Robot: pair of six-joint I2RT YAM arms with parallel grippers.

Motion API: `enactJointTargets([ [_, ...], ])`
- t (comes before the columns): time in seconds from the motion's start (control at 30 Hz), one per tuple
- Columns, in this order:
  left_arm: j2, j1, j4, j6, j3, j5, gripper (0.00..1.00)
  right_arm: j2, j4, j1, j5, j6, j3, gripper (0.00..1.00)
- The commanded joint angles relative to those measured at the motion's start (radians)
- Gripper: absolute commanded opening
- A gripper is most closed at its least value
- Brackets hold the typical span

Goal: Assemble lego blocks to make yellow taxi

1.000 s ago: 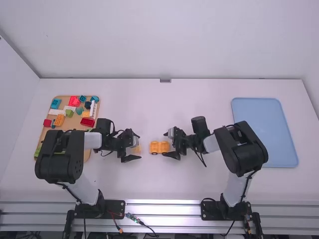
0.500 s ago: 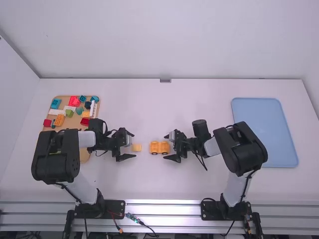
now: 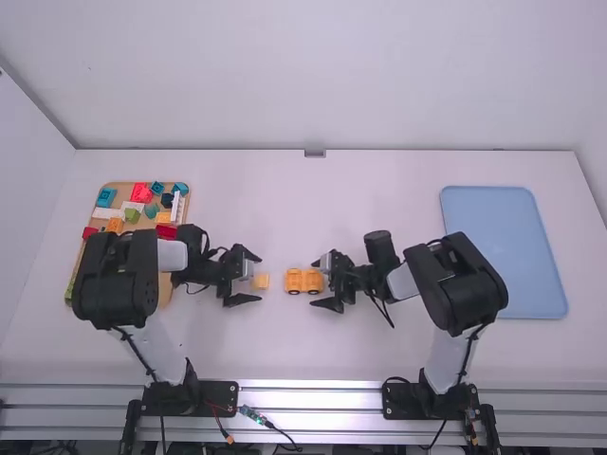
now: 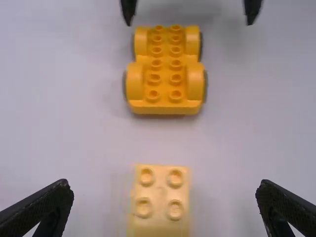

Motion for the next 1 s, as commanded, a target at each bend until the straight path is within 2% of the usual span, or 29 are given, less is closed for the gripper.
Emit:
enactJointTargets([
  [0.0, 0.024, -0.005, 0.055, -0.028, -0.024, 0.064, 0.99, 0.018, 0.001, 0.002, -0.011, 0.003, 0.001, 0.99],
  [0.13, 0.057, -0.005, 0.158, -0.109, -0.040, 0.069, 0.99, 0.018, 0.000, 0.000, -0.007, 0.003, 0.001, 0.99],
  [0.4, 0.059, -0.016, 0.148, -0.109, -0.032, 0.058, 1.00, 0.018, -0.007, 0.001, 0.005, 0.005, 0.010, 0.99],
  [0.6, 0.070, -0.053, 0.126, -0.109, -0.021, 0.024, 0.91, 0.018, -0.006, 0.001, 0.006, 0.011, 0.009, 0.99],
  [0.77, 0.070, -0.056, 0.110, -0.115, -0.012, -0.003, 0.74, 0.018, -0.006, 0.001, 0.006, 0.011, 0.009, 0.99],
  [0.97, 0.070, -0.050, 0.109, -0.116, -0.013, -0.025, 0.67, 0.018, -0.006, 0.000, 0.006, 0.011, 0.009, 0.99],
])
